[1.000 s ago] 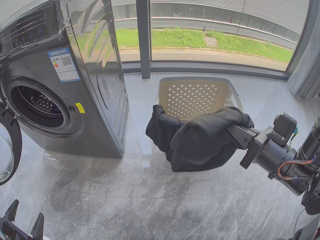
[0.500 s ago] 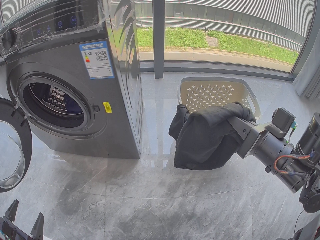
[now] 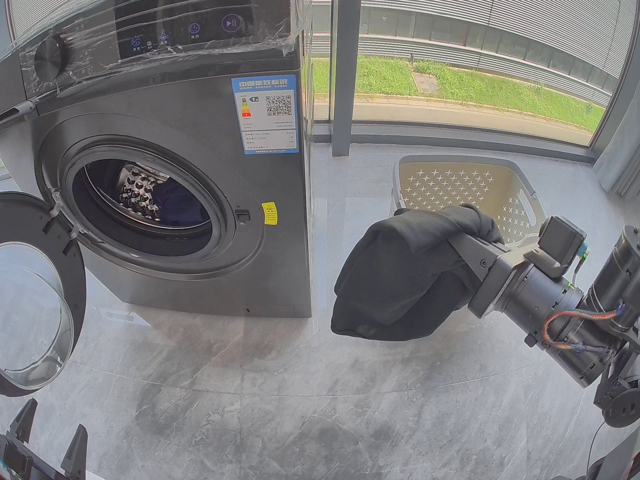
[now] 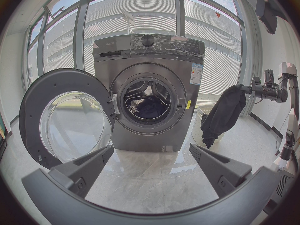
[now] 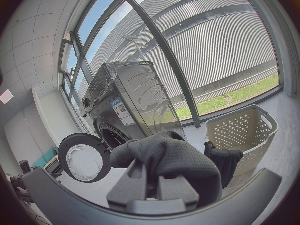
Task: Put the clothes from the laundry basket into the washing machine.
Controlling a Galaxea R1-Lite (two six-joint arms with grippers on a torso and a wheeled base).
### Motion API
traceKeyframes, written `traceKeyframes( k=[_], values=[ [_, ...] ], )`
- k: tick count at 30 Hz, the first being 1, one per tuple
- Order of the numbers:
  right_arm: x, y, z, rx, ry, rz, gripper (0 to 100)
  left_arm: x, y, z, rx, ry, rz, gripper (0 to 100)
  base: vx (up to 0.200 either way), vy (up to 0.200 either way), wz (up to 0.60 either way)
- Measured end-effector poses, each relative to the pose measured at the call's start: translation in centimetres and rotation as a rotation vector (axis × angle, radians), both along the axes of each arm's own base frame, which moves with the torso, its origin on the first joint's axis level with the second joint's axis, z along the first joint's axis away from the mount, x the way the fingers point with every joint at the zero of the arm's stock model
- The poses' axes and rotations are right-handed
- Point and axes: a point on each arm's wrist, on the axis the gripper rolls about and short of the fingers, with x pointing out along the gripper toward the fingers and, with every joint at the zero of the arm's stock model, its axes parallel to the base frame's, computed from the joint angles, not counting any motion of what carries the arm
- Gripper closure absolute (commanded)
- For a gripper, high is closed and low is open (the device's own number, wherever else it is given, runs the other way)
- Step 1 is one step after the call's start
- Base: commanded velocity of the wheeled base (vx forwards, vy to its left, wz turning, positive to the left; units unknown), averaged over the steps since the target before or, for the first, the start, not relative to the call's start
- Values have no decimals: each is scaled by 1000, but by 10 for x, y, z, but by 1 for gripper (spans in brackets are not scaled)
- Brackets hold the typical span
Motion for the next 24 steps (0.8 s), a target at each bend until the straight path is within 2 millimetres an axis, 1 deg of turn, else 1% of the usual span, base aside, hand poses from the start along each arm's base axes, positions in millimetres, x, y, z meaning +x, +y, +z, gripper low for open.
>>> traceKeyframes(
  k=[11, 17, 24],
  values=[
    [1, 1, -1, -3, 2, 3, 100, 0, 0, 0, -1, 0, 0, 0, -200, 0, 0],
    [1, 1, -2, -5, 4, 6, 100, 0, 0, 0, 0, 1, 1, 0, 0, 0, 0],
    [2, 2, -3, -7, 6, 8, 100, 0, 0, 0, 0, 1, 0, 0, 0, 200, 0]
  ],
)
